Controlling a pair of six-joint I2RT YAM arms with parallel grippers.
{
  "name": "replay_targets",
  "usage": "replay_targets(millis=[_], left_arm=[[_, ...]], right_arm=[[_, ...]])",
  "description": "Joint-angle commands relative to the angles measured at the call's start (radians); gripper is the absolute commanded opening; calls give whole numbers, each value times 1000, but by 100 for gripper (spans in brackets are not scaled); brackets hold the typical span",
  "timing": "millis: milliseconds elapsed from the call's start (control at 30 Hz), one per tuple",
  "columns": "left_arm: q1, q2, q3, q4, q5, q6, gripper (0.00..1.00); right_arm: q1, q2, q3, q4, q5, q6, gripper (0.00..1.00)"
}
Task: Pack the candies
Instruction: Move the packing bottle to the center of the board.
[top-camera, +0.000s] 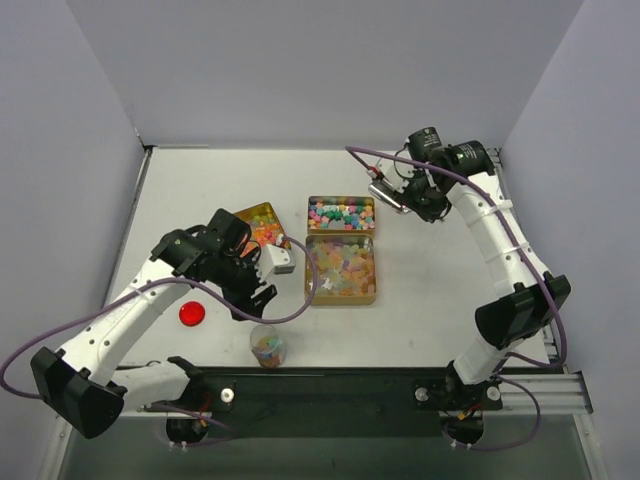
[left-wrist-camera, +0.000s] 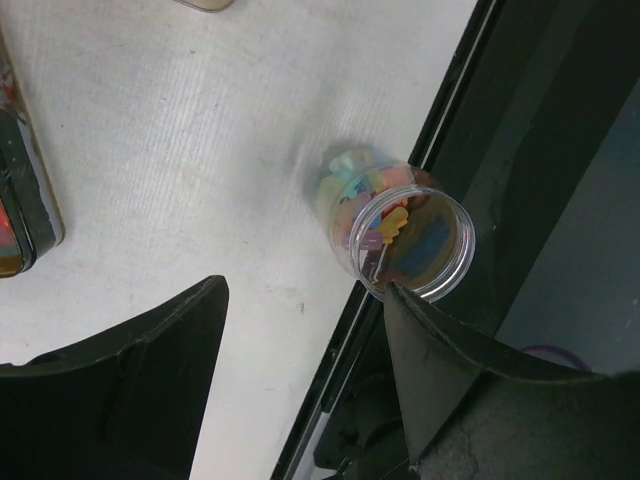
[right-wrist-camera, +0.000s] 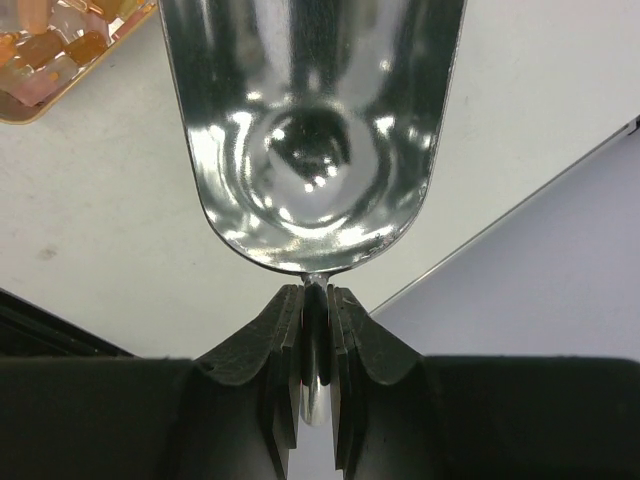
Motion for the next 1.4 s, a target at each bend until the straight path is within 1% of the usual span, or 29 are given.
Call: replay_targets(millis=[0,100,167,267,433,467,533,633,767,800,833,900,1033,1233,1267,1367], left_arm=[[-88,25,-5,-54,-62,109,73],[-128,34,-25,-48,-55,111,72],[-164,29,-51,-32,-109,101,70],[-195,17,-93,21,-161,106,67],[-234,40,-131,119,-186,98,61],[-238,46,-128,136,-186,97,55],[-246,68,-116,145,-169,97,47],[-258,89,-102,160,-146,91,40],[-278,117,-76,185,-128,81,27],[-281,130,-59,189,-122,78,20],[-289,140,-50,193,-111,75,16],[-298,167,-18,206,-99,72,11],[-336,223,37,245,-66,63,8],[-396,325,112,301,-101,57,5],[-416,336,117,311,-126,55,3],[-445,387,136,352,-169,23,3]], right_arm=[[-24,2,12,-12,-63,34,0],[-23,22,41,-12,-67,37,0],[-24,30,53,-11,-60,35,0],[-24,32,53,-11,-50,34,0],[-24,22,45,-9,-40,31,0],[-24,21,42,-11,-37,29,0],[-24,18,39,-9,-32,31,0],[-26,9,25,-6,-26,26,0],[-24,6,19,-5,-26,23,0],[-24,4,18,-5,-26,21,0],[-24,4,16,-5,0,23,0],[-24,4,9,-3,5,20,0],[-24,-1,-10,-5,16,14,0],[-29,-13,-37,0,29,11,0],[-29,-19,-39,0,29,11,0],[-35,-25,-48,0,36,9,0]])
